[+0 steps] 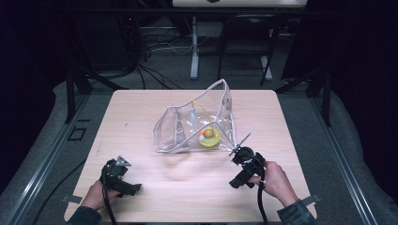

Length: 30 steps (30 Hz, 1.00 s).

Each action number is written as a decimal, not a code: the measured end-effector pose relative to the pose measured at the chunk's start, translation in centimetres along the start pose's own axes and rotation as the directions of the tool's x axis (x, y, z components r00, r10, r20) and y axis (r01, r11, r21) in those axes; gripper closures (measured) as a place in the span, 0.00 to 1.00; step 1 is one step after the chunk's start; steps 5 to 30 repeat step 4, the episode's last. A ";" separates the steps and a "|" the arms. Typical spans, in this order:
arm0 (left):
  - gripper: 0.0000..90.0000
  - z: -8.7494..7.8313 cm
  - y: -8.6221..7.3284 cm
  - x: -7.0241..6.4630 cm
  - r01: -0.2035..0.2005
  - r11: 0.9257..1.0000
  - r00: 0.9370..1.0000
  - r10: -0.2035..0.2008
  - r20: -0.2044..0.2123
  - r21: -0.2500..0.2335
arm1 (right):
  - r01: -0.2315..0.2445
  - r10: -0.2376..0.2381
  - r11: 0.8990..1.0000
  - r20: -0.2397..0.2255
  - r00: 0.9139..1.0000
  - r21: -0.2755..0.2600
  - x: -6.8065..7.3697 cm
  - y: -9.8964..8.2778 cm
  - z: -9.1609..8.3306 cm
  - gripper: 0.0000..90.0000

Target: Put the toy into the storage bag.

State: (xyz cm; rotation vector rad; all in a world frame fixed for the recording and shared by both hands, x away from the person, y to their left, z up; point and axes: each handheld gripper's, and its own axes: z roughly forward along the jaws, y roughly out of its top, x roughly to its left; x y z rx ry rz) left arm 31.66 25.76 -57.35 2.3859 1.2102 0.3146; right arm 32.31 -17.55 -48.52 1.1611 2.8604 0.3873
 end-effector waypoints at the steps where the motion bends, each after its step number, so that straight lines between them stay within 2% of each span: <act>1: 0.00 0.0 0.0 0.0 0.000 1.000 1.000 0.000 0.000 0.000 | -0.008 0.008 1.000 0.011 1.000 0.006 -0.2 -0.2 0.3 0.11; 4: 0.00 0.0 0.0 0.0 0.000 1.000 1.000 0.000 0.000 0.000 | -0.026 0.025 1.000 0.031 0.999 0.008 -0.3 -0.3 0.8 0.14; 30: 0.00 0.0 0.0 0.0 0.000 1.000 1.000 0.000 0.000 0.000 | -0.026 0.025 1.000 0.031 0.999 0.008 -0.3 -0.3 0.8 0.14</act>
